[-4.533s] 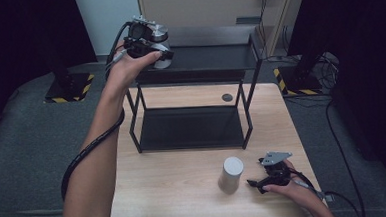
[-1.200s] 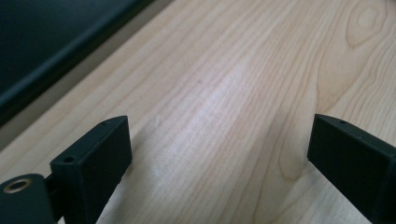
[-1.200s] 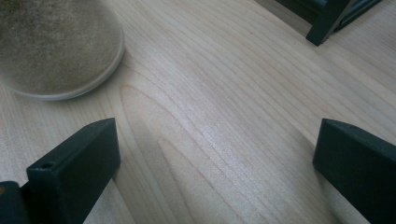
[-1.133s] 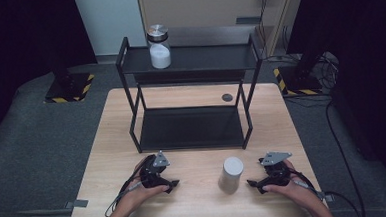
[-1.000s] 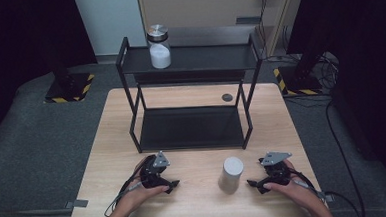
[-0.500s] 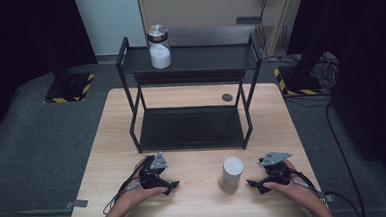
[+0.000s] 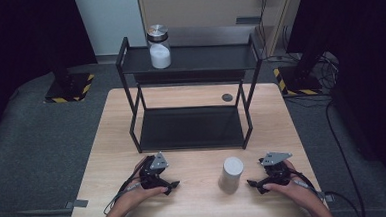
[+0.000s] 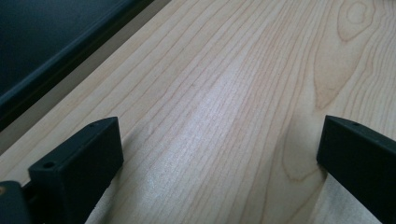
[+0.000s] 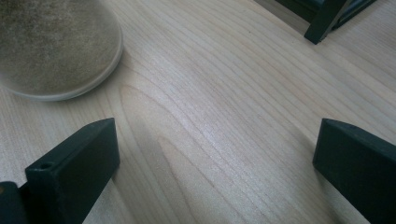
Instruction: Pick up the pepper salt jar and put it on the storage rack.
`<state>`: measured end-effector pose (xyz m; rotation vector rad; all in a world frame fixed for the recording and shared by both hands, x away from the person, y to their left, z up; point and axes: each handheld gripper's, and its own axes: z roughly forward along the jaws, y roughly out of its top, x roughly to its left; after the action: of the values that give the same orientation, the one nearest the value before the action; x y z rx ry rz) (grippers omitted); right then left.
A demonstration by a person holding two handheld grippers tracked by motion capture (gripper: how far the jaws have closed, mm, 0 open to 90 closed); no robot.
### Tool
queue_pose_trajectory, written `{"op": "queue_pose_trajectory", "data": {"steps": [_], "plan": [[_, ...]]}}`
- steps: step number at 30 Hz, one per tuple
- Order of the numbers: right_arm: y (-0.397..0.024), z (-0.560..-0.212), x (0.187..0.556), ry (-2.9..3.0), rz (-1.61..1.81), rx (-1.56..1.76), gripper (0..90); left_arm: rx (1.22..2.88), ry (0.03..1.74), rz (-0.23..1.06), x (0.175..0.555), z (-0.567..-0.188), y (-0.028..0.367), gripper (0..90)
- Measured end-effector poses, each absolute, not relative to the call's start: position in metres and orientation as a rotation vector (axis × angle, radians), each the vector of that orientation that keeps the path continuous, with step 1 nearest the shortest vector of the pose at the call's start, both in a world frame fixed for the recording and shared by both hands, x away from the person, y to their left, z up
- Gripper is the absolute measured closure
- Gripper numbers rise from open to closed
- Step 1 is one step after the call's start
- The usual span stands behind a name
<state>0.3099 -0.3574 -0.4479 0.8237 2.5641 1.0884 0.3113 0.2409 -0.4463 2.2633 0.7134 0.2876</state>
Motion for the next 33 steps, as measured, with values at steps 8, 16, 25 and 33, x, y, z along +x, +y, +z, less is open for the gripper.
{"op": "queue_pose_trajectory", "data": {"steps": [8, 16, 25, 33], "plan": [[-0.359, -0.446, 0.312, 2.576, 1.101, 0.845, 1.7, 2.264, 0.705, 0.282, 0.312, -0.446, 0.242, 0.0], [-0.358, -0.431, 0.312, 2.628, 1.099, 0.749, 5.2, 2.264, 0.706, 0.283, 0.312, -0.446, 0.242, 0.0], [-0.359, -0.407, 0.312, 2.674, 1.12, 0.664, 7.6, 2.263, 0.71, 0.285, 0.312, -0.446, 0.241, 0.0], [-0.36, -0.403, 0.303, 2.691, 1.146, 0.629, 8.3, 2.263, 0.71, 0.285, 0.312, -0.446, 0.241, 0.0]]}}
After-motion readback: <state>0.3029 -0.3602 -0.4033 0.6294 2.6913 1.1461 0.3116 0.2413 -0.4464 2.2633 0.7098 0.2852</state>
